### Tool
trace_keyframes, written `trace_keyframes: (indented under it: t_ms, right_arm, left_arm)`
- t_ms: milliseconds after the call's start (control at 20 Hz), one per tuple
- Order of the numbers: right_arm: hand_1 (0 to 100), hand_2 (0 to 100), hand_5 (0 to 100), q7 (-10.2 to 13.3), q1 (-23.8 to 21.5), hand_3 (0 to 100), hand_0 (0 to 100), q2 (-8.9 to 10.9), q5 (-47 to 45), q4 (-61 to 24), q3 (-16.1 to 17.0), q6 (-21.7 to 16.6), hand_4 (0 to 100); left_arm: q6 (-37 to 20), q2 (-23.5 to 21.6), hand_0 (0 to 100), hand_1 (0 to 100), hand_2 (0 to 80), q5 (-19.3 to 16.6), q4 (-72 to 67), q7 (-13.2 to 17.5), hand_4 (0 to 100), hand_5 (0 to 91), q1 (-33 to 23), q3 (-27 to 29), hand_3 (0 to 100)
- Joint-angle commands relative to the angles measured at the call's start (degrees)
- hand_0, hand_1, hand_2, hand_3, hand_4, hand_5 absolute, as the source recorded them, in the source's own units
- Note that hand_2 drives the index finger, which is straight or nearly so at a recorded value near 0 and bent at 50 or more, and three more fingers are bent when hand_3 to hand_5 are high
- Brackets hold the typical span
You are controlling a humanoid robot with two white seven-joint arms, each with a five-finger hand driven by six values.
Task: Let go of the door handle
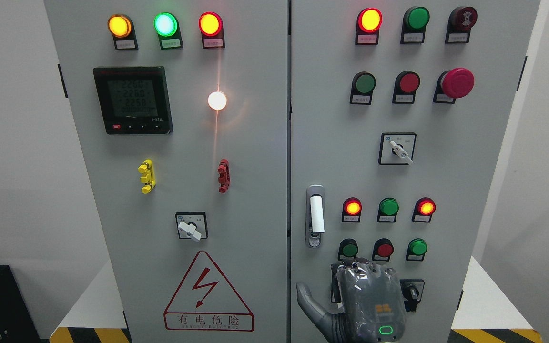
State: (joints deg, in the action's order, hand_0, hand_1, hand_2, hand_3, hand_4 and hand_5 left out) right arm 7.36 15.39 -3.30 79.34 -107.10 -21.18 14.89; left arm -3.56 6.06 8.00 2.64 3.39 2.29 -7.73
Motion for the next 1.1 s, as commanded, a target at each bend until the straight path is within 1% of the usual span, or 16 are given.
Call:
trace_keyframes:
  t_ms: [0, 250, 551, 601, 701, 901, 1052]
  right_arm:
    - [21, 100, 100, -0.68, 2.88, 100, 21, -1.09, 0.37, 0.13, 0.26, 0.23, 95]
    - [27, 100, 100, -0.51, 4.73, 100, 21, -1.18, 2.74, 2.5, 0.35, 0.31, 95]
    - [33, 100, 100, -0.25, 7.46, 100, 20, -1.53, 2.92, 5.14, 1.14, 0.49, 95]
    - [34, 100, 100, -0.25, 7.81, 100, 20, -1.88, 2.92, 5.4, 1.32, 0.49, 95]
    - [34, 100, 100, -0.25, 8.25, 100, 20, -2.32, 2.92, 5.93, 1.58, 0.49, 95]
    - [34, 100, 100, -0.42, 8.43, 100, 21, -2.32, 2.92, 6.2, 1.67, 0.58, 95]
    - [34, 99, 100, -0.51, 9.57, 100, 21, -2.58, 2.92, 7.16, 2.11, 0.49, 95]
  left_arm:
    - [-0.04, 0.0, 12, 56, 0.0, 0.0, 0.0, 0.04, 0, 0.0, 0.0, 0.0, 0]
    - [-0.04, 0.0, 12, 56, 0.0, 0.0, 0.0, 0.04, 0, 0.0, 0.0, 0.0, 0]
    - [-0.04, 0.0, 12, 56, 0.0, 0.0, 0.0, 0.04, 0, 0.0, 0.0, 0.0, 0]
    - [-0.04, 0.0, 12, 56, 0.0, 0.0, 0.0, 0.04, 0, 0.0, 0.0, 0.0, 0]
    - [-0.04, 0.0, 12, 56, 0.0, 0.0, 0.0, 0.04, 0, 0.0, 0.0, 0.0, 0]
    - [-0.04, 0.0, 12, 56, 0.0, 0.0, 0.0, 0.04, 0, 0.0, 0.0, 0.0, 0]
    - [-0.04, 0.0, 12, 56, 0.0, 0.0, 0.0, 0.04, 0, 0.0, 0.0, 0.0, 0]
